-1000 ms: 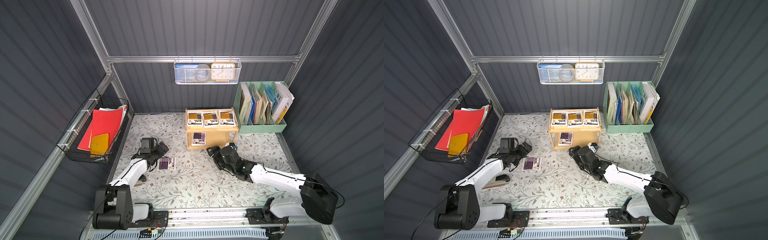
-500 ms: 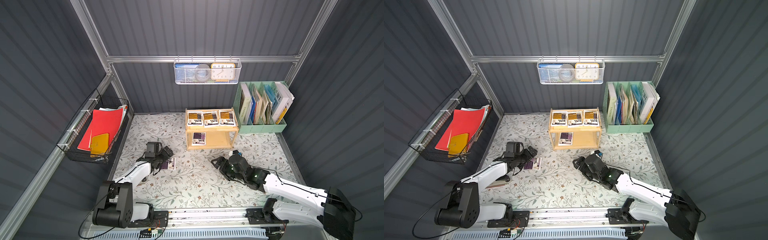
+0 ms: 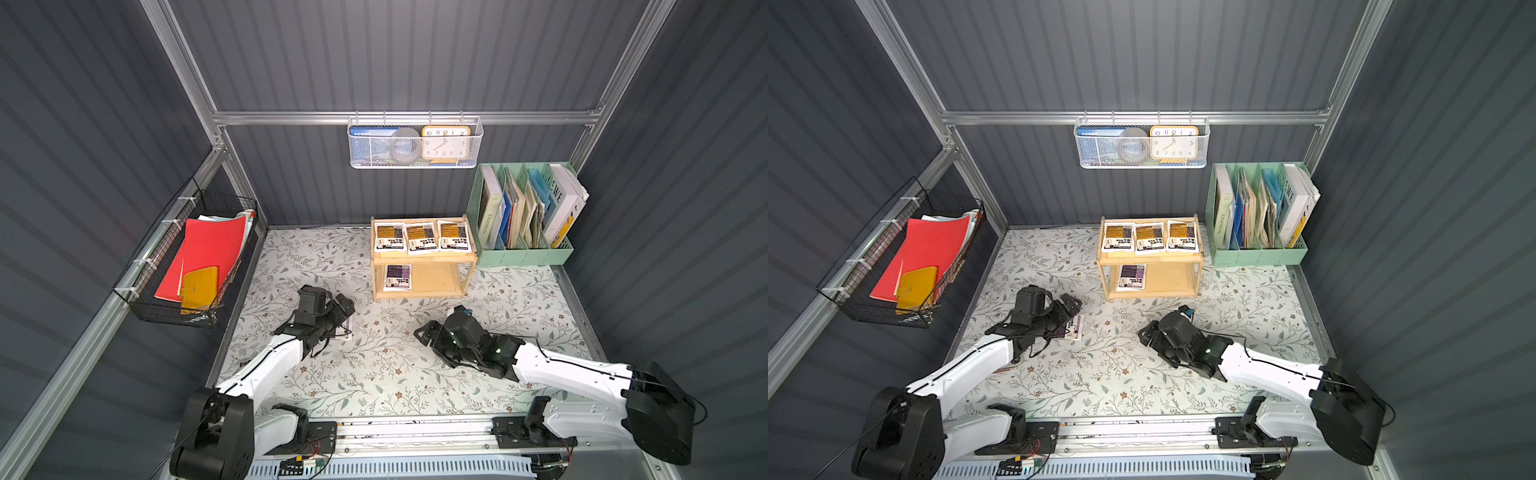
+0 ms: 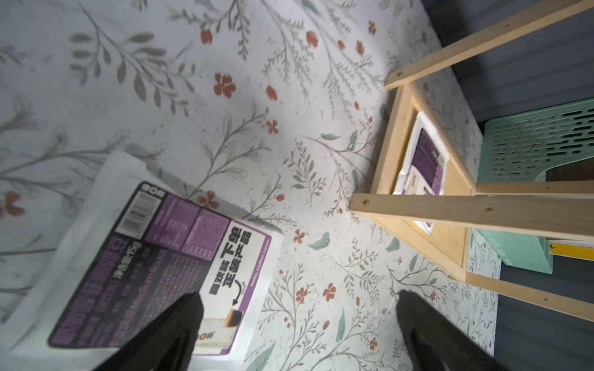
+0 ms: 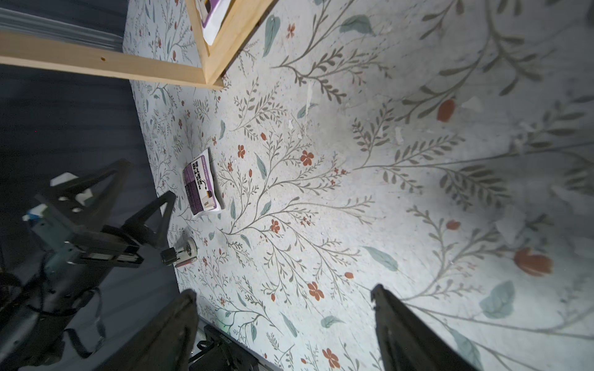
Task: Place the bagged coffee beans on the shelf by color
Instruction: Adjust the bagged coffee beans at the center of the board.
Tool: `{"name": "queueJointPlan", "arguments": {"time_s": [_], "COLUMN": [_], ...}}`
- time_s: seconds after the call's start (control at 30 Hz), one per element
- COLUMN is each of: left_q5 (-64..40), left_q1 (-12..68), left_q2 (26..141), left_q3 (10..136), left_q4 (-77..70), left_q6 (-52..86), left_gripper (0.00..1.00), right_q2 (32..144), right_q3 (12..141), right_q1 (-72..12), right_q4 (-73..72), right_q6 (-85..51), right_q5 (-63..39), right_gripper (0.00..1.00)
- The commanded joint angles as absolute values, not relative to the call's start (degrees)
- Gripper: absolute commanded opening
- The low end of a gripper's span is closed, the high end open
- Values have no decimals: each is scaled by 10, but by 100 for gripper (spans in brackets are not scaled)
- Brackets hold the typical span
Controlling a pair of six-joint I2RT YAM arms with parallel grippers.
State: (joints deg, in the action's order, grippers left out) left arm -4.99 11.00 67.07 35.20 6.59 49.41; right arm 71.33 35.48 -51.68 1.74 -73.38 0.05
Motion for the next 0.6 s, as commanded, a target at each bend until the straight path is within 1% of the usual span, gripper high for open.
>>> {"name": "queueJointPlan", "arguments": {"time_s": [0.0, 0.13, 0.27, 0.43, 0.57], "left_q5": [24, 93, 120, 121, 117], "left_q1": [112, 110, 106, 103, 103], "left_q2": [664, 711, 748, 785, 788], "left_q3": [407, 444, 457, 459, 445], "left_q4": [149, 219, 249, 279, 287], "left_q6": [463, 446, 483, 537, 586], "left_gripper": [100, 100, 100, 100, 100], "right_q2": [744, 790, 843, 901, 947], "right_q3": [394, 420, 440, 461, 490], "right_q1": [-533, -550, -559, -562, -562], "right_q4": [3, -23, -79, -153, -183], "right_q6": [-709, -706, -713, -724, -726], "right_q5": [-6, -13, -20, -21, -32], "right_gripper": [88, 88, 88, 88, 87]}}
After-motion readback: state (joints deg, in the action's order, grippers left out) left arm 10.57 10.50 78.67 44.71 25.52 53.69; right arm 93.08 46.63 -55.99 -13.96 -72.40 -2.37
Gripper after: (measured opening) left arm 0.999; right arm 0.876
